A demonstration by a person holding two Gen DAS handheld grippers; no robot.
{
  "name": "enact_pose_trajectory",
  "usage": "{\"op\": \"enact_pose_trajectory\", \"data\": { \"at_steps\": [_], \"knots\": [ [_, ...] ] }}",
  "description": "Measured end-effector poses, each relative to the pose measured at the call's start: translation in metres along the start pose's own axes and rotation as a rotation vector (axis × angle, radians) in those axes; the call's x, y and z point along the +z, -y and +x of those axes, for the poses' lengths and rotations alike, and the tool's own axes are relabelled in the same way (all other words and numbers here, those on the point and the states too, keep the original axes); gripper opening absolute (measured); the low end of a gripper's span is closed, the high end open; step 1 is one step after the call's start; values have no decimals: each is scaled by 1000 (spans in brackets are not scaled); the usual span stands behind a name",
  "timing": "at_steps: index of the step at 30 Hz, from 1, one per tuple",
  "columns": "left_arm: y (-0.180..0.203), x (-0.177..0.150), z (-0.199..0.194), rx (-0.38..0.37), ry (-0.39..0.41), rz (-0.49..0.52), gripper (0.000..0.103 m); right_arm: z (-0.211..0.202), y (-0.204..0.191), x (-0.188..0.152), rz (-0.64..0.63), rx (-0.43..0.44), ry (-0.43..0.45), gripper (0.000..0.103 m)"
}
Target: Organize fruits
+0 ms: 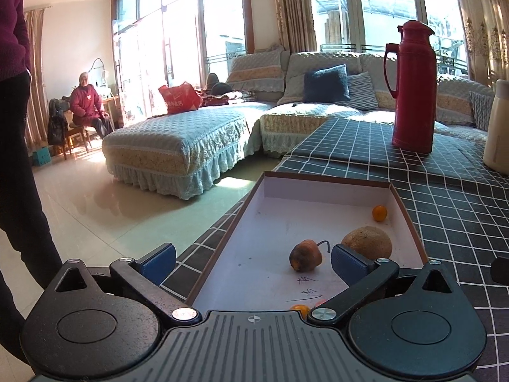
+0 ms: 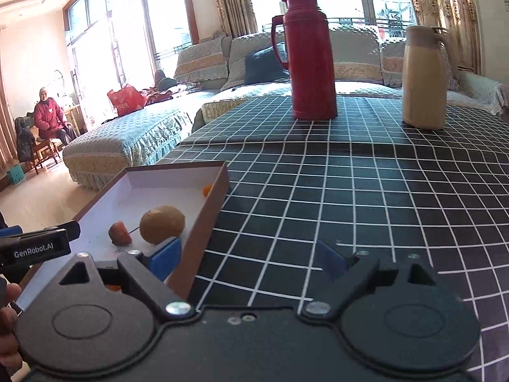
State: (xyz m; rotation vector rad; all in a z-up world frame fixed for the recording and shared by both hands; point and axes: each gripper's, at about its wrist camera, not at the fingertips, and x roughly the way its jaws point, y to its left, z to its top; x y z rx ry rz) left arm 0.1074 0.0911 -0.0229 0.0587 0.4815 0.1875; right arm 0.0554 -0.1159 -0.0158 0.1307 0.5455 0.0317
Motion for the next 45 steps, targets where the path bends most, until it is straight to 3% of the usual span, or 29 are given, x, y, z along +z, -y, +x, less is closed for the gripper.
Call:
{"op": "enact_pose_trajectory", "data": {
  "at_steps": [5, 15, 29, 40, 45],
  "knots": [
    [17, -3, -12, -31, -17, 43, 103, -22, 21, -13, 68, -8, -2, 94],
    [3, -21, -70, -25, -170, 44, 103, -67, -8, -32, 72, 26, -70, 94],
    [-38, -21, -143, -73, -131, 44, 103, -119, -36, -47, 41, 27, -35, 97],
    [-50, -18, -148, -107, -129, 21, 103, -131, -46, -49, 28, 54, -12, 97],
    [-50, -22, -140, -141, -163, 7, 103, -129, -46, -52, 31, 56, -17, 97]
  ]
}}
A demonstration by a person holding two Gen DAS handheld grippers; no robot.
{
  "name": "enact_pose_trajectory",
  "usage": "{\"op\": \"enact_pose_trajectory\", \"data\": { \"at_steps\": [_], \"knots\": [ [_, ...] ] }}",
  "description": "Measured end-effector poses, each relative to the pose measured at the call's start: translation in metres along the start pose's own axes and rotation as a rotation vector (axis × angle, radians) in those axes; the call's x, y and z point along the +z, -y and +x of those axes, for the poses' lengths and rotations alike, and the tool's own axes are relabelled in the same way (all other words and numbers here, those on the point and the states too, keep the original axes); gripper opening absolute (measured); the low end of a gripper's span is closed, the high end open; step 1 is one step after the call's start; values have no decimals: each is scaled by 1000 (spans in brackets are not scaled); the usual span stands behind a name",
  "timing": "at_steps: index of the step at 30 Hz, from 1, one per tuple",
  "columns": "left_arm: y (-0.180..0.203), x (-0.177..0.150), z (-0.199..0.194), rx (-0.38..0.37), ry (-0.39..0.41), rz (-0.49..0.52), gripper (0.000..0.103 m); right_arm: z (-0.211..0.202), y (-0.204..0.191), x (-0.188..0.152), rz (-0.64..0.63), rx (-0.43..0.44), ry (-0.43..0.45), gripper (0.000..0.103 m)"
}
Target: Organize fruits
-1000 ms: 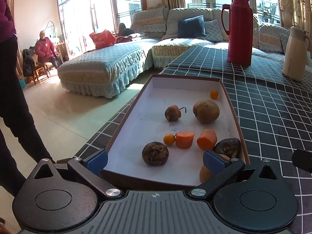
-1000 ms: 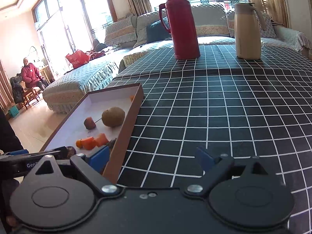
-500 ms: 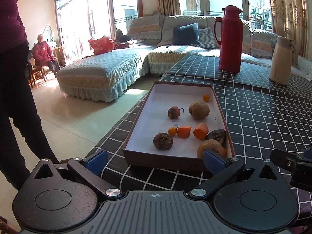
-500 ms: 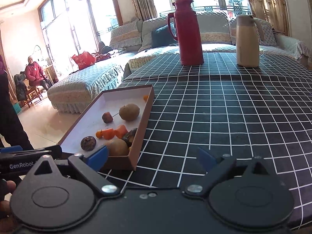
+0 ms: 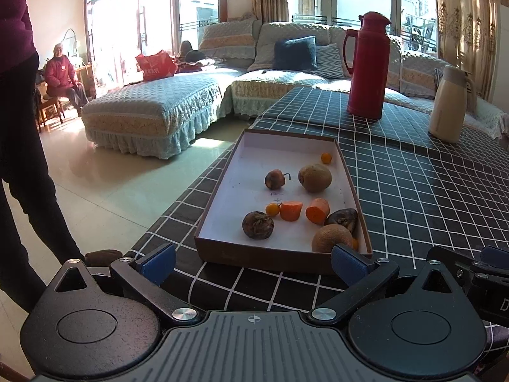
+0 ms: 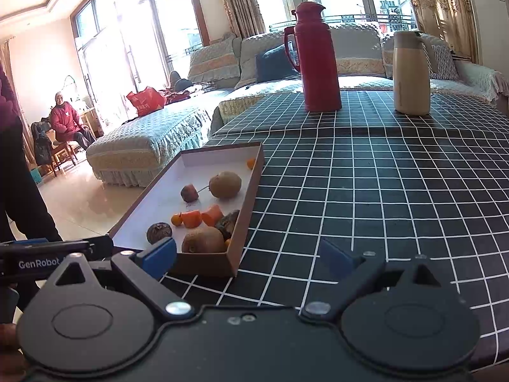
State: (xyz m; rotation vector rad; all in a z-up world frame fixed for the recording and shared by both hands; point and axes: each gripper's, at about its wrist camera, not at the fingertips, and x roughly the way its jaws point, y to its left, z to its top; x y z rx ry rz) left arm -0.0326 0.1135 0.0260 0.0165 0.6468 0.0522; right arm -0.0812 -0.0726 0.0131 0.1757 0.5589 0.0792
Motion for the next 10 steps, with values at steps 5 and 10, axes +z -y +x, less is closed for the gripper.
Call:
{"op": "enact_pose_trajectory", "data": {
  "at_steps": [5, 10],
  "knots": [
    [-2, -3, 7, -70, -20, -29, 103, 1, 0, -1, -2, -1, 1, 97],
    [-1, -3, 0, -25, 58, -46, 103, 2, 0, -2, 0, -5, -1, 97]
  ]
}}
